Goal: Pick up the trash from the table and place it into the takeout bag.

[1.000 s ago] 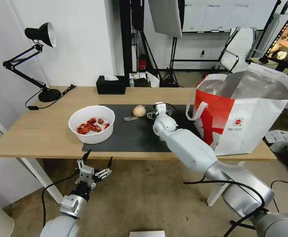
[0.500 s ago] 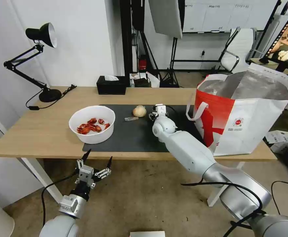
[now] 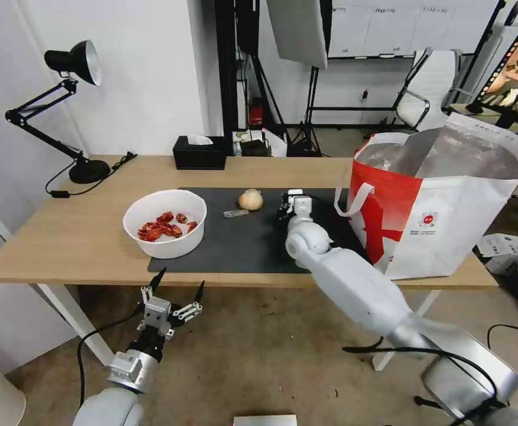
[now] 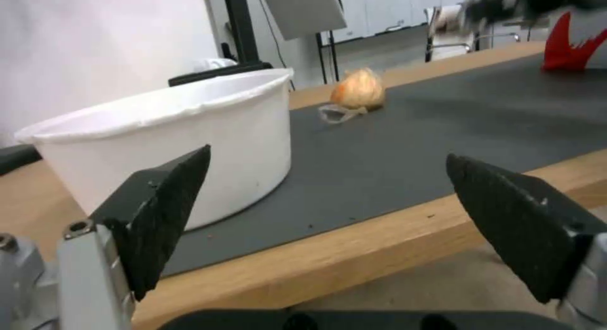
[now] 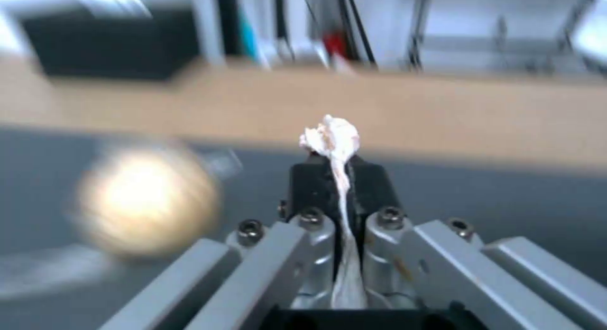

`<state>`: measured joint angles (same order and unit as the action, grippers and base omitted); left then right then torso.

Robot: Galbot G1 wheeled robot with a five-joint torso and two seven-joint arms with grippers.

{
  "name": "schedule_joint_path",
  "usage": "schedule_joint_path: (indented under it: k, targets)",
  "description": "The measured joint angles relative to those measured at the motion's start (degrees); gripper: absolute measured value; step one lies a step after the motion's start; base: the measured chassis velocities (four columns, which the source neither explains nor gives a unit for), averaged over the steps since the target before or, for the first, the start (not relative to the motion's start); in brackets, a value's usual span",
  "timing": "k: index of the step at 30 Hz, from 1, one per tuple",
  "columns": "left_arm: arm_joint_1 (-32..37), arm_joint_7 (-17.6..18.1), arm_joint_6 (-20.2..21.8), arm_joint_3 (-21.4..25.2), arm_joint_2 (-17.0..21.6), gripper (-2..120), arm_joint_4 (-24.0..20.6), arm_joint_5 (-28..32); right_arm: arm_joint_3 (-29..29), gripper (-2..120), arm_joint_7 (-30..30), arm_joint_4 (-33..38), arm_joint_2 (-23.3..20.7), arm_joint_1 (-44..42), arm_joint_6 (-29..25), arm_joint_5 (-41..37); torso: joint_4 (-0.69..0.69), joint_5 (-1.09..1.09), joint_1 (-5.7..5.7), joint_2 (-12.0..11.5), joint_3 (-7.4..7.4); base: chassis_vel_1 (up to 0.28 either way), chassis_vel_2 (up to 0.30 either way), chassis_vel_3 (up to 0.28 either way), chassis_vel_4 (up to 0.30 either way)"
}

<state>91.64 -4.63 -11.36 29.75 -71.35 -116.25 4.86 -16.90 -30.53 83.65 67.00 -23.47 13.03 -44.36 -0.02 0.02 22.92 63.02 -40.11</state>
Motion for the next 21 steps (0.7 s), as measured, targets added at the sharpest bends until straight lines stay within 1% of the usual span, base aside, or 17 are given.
schedule_joint_path:
  k: [2,3,5,6,7,8,9,11,12,14,15,16,17,18,19,20,21]
  targets:
    - [0.14,0.01,0.0,0.14,0.17,100,-0.44,0.06,1.07,0,1.1,8.19,-3.74,-0.98,-2.02,2.29,0.01,-0.01,0.0,0.0,0.01,0.0,0.0,0.0,0.0]
    - [0.14,0.01,0.0,0.14,0.17,100,-0.44,0.06,1.07,0,1.1,8.19,-3.74,-0.98,-2.02,2.29,0.01,-0.01,0.0,0.0,0.01,0.0,0.0,0.0,0.0]
    - [0.3,0.03,0.0,0.26,0.44,100,-0.78,0.16,2.93,0,0.98,14.73,-6.61,-1.17,-3.11,3.77,0.01,-0.02,0.0,0.0,0.01,0.0,0.0,0.0,0.0]
    - [0.3,0.03,0.0,0.26,0.44,100,-0.78,0.16,2.93,0,0.98,14.73,-6.61,-1.17,-3.11,3.77,0.01,-0.02,0.0,0.0,0.01,0.0,0.0,0.0,0.0]
    - [0.35,0.08,-0.01,0.39,0.61,100,-1.01,0.2,4.1,0,-0.5,17.52,-8.07,-0.85,-2.94,4.08,0.01,0.0,-0.01,0.0,0.01,0.0,0.0,0.0,0.0]
    - [0.44,0.08,0.0,0.42,0.68,100,-1.13,0.22,5.32,0,-3.77,19.94,-9.9,0.04,-1.42,3.95,0.02,-0.01,0.0,0.01,0.01,0.0,0.0,0.0,0.0]
    - [0.44,0.08,0.0,0.42,0.68,100,-1.13,0.22,5.32,0,-3.77,19.94,-9.9,0.04,-1.42,3.95,0.02,-0.01,0.0,0.01,0.01,0.0,0.0,0.0,0.0]
    - [0.59,0.1,0.0,0.44,0.69,100,-1.28,0.23,7.67,0,-12.37,22.99,-13.22,1.94,3.44,1.7,0.02,-0.02,0.0,0.01,0.01,0.0,0.0,0.0,0.0]
    - [0.59,0.1,0.0,0.44,0.69,100,-1.28,0.23,7.67,0,-12.37,22.99,-13.22,1.94,3.44,1.7,0.02,-0.02,0.0,0.01,0.01,0.0,0.0,0.0,0.0]
    - [0.65,0.11,-0.01,0.44,0.69,100,-1.31,0.23,9.82,0,-19.44,24.92,-17.11,3.44,8.81,-3.01,0.01,-0.01,0.0,0.0,0.01,0.0,0.0,0.0,0.0]
    - [0.64,0.12,-0.01,0.41,0.69,100,-1.31,0.23,10.7,0,-21.77,25.63,-18.79,3.94,11.32,-6.34,0.01,-0.01,0.0,0.0,0.01,0.0,0.0,0.0,0.0]
    - [0.64,0.12,-0.01,0.41,0.69,100,-1.31,0.23,10.7,0,-21.77,25.63,-18.79,3.94,11.32,-6.34,0.01,-0.01,0.0,0.0,0.01,0.0,0.0,0.0,0.0]
    - [0.58,0.11,0.0,0.25,0.66,100,-1.31,0.23,11.73,0,-23.84,26.22,-20.87,4.35,14.41,-10.97,0.0,-0.01,0.0,0.01,0.01,0.0,0.0,0.0,0.0]
    - [0.48,0.12,0.0,0.05,0.63,100,-1.3,0.22,12.56,0,-24.53,26.46,-22.57,4.4,16.9,-14.34,0.0,-0.01,0.0,0.01,0.01,0.0,0.0,0.0,0.0]
    - [0.48,0.12,0.0,0.05,0.63,100,-1.3,0.22,12.56,0,-24.53,26.46,-22.57,4.4,16.9,-14.34,0.0,-0.01,0.0,0.01,0.01,0.0,0.0,0.0,0.0]
    - [0.32,0.13,0.02,-0.24,0.54,100,-1.21,0.2,13.13,0,-24.76,26.54,-23.96,4.21,18.53,-16.82,0.0,-0.01,0.0,0.0,0.01,0.0,0.0,0.0,0.0]
    - [0.32,0.13,0.02,-0.24,0.54,100,-1.21,0.2,13.13,0,-24.76,26.54,-23.96,4.21,18.53,-16.82,0.0,-0.01,0.0,0.0,0.01,0.0,0.0,0.0,0.0]
